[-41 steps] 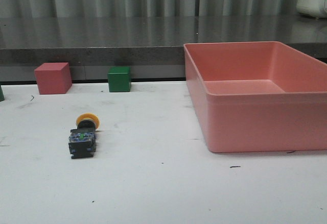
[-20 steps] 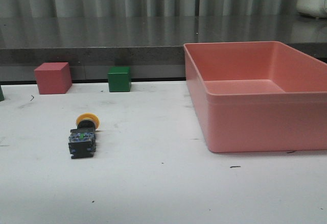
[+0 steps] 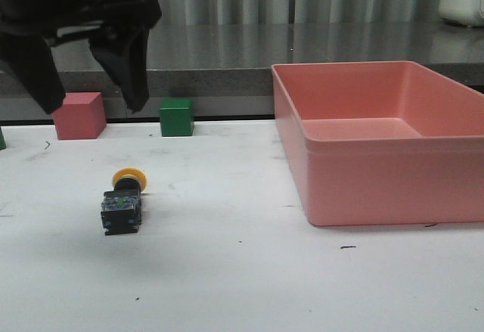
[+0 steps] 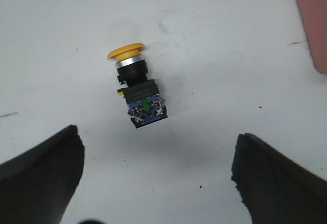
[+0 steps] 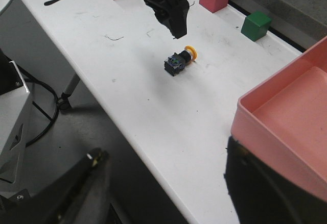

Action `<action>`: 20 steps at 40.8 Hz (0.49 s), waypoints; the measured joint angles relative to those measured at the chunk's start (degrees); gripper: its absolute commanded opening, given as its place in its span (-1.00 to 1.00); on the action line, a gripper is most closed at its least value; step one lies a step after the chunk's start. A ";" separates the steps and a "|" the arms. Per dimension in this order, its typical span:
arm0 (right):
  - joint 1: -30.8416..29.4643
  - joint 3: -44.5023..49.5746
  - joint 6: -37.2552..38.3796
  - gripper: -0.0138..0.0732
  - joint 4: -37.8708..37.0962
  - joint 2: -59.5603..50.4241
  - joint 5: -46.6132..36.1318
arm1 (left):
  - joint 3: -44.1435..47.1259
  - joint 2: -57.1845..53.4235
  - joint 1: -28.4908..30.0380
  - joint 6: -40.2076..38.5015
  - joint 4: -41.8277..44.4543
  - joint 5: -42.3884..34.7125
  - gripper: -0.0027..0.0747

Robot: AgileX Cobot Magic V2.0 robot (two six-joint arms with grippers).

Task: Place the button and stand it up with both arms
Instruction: 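Lower the left gripper over the button's body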

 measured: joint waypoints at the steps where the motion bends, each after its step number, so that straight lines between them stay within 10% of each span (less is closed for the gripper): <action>1: 0.00 0.00 0.00 0.46 0.00 0.00 0.00 | 0.00 0.92 0.38 -0.79 0.14 -0.12 0.53; 20: 0.00 0.00 0.00 0.46 0.00 0.00 0.00 | -0.61 13.74 3.66 -4.98 -1.76 -7.87 0.53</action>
